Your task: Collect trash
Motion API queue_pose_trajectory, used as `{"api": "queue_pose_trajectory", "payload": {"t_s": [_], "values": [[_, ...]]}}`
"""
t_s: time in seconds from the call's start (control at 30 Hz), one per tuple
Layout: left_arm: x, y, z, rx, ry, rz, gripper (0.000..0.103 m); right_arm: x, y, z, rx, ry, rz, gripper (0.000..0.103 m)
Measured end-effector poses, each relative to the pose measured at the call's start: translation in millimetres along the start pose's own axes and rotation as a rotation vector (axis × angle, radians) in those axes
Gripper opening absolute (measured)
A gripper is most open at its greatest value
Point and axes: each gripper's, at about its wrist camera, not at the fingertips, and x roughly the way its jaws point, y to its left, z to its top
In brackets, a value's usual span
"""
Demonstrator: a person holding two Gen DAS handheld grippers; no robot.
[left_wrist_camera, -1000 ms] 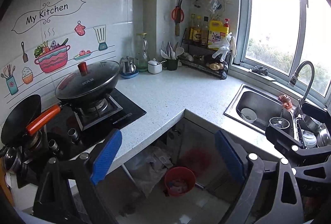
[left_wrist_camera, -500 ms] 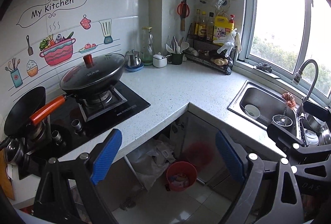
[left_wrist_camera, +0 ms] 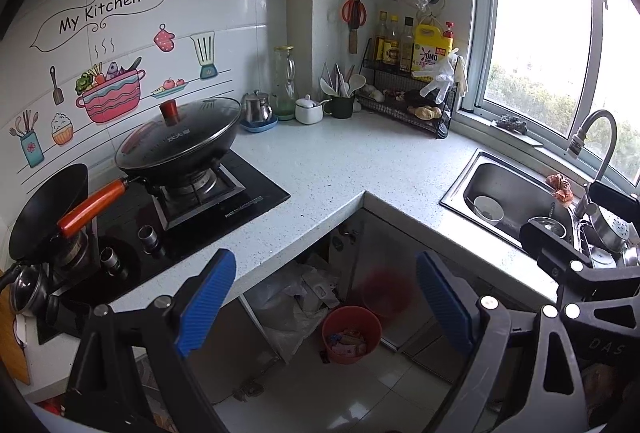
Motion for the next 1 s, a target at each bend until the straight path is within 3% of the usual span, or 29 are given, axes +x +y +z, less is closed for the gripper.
{"api": "queue_pose_trajectory", "payload": {"t_s": [1.0], "values": [[3.6,3.3,2.7,0.002,-0.003,0.003,0.090,2.8,-6.0,1.7,0.001,0.022,-0.010,0.102]]}}
